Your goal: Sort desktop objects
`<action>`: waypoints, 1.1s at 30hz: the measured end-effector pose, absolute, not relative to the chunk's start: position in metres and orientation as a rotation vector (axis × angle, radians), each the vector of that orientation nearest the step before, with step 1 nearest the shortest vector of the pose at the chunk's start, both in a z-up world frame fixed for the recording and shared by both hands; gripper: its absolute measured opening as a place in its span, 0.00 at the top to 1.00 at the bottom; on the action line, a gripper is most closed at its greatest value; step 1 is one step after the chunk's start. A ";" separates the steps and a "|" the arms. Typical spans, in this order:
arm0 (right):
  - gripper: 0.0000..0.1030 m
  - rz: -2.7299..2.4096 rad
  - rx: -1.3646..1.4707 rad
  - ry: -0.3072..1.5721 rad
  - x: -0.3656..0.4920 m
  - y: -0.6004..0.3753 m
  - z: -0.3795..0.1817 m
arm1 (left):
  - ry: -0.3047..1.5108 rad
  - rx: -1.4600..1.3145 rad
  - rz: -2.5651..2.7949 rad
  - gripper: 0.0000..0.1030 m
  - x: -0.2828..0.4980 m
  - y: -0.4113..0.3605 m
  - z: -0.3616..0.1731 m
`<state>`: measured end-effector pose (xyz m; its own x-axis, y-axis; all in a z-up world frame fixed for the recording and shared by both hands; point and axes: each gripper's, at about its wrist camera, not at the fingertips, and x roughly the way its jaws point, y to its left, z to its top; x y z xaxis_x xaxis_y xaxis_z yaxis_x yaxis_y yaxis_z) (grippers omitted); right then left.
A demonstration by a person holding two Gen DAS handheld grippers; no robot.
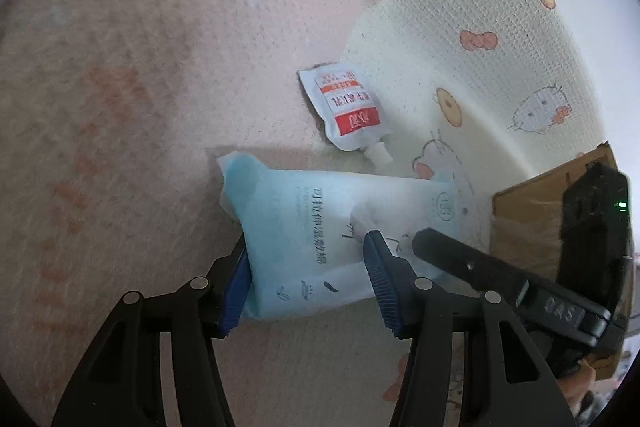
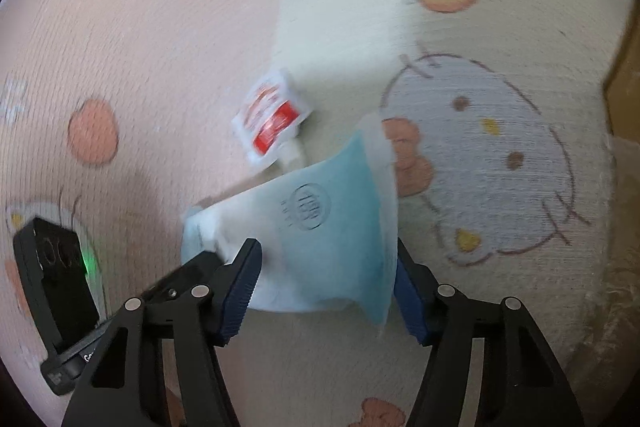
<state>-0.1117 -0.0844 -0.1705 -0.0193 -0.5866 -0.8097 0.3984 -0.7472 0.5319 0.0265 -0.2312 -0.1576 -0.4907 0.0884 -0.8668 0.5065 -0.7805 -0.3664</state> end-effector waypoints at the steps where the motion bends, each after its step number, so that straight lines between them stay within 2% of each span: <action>1: 0.41 -1.836 1.556 -0.171 -0.107 -0.087 -0.167 | 0.871 1.399 -2.356 0.43 0.030 -0.231 -0.152; 7: 0.41 -1.814 1.437 -0.021 -0.093 -0.102 -0.133 | 0.822 1.267 -2.393 0.43 0.055 -0.226 -0.114; 10: 0.40 -1.752 1.389 -0.033 -0.093 -0.112 -0.111 | 0.716 1.187 -2.422 0.43 0.065 -0.220 -0.087; 16: 0.40 -1.728 1.269 -0.051 -0.087 -0.103 -0.058 | 0.674 1.029 -2.504 0.43 0.084 -0.208 -0.034; 22: 0.40 -1.758 1.169 -0.002 -0.075 -0.091 -0.010 | 0.556 0.923 -2.582 0.43 0.090 -0.185 0.011; 26: 0.40 -1.766 1.121 0.057 -0.070 -0.071 0.010 | 0.459 0.880 -2.623 0.43 0.085 -0.161 0.028; 33: 0.40 -1.844 1.055 0.187 -0.063 -0.031 0.023 | 0.457 0.934 -2.697 0.43 0.062 -0.118 0.028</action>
